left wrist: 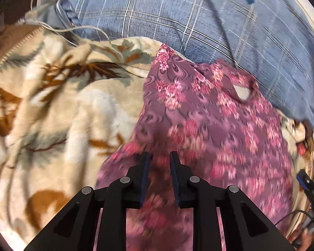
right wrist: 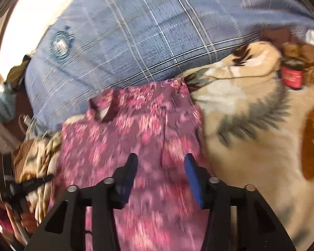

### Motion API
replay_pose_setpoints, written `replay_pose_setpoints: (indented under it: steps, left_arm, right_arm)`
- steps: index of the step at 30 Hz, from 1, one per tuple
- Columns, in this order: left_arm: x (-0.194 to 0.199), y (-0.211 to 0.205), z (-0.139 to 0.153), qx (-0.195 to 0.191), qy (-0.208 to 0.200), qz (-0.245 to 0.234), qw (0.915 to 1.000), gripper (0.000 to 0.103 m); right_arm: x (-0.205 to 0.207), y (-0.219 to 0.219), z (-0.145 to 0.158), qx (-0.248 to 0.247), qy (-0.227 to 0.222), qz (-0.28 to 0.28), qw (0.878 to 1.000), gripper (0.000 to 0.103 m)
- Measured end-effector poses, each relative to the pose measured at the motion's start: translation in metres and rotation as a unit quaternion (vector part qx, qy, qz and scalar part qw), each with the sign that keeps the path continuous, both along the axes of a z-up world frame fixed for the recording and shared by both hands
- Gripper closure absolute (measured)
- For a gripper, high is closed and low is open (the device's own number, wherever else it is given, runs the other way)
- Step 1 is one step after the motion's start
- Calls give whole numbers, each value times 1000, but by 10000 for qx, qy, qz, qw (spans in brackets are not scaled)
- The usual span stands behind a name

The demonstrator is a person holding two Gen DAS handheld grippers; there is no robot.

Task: Fold small clothes
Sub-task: 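Fold the shirt side over with both grippers toward the shirt center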

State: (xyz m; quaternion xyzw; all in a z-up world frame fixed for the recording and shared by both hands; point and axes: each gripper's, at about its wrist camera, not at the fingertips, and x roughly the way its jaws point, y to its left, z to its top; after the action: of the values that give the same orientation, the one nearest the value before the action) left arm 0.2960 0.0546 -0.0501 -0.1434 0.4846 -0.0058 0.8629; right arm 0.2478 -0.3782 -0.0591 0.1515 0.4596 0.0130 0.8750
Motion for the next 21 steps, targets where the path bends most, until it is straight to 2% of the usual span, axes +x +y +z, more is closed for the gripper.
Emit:
replay_pose_setpoints:
  steps: [3, 5, 7, 9, 14, 18, 21]
  left_arm:
    - [-38, 15, 16, -64, 26, -176, 9998, 70]
    - [-64, 31, 25, -122, 10, -245, 9996, 58]
    - [-95, 50, 31, -184, 21, -341, 9992, 51]
    - [-120, 64, 29, -226, 105, -475, 9986, 50]
    - [-173, 84, 9, -491, 490, -756, 9947, 50]
    - [-194, 84, -16, -868, 884, -893, 9883, 50]
    - [-202, 87, -26, -1059, 985, -911, 9853, 50]
  right_arm:
    - [-45, -3, 12, -82, 83, 126, 9999, 45]
    - [-84, -10, 21, -108, 122, 161, 9997, 41]
    - [-119, -18, 26, -69, 91, 161, 9998, 33]
    - [-158, -31, 25, 16, 96, 43, 9999, 29]
    - [-218, -57, 5, 237, 341, -356, 9985, 28]
    - [-239, -59, -14, 674, 547, -378, 9955, 27]
    - [-244, -43, -26, 854, 702, -65, 9939, 27]
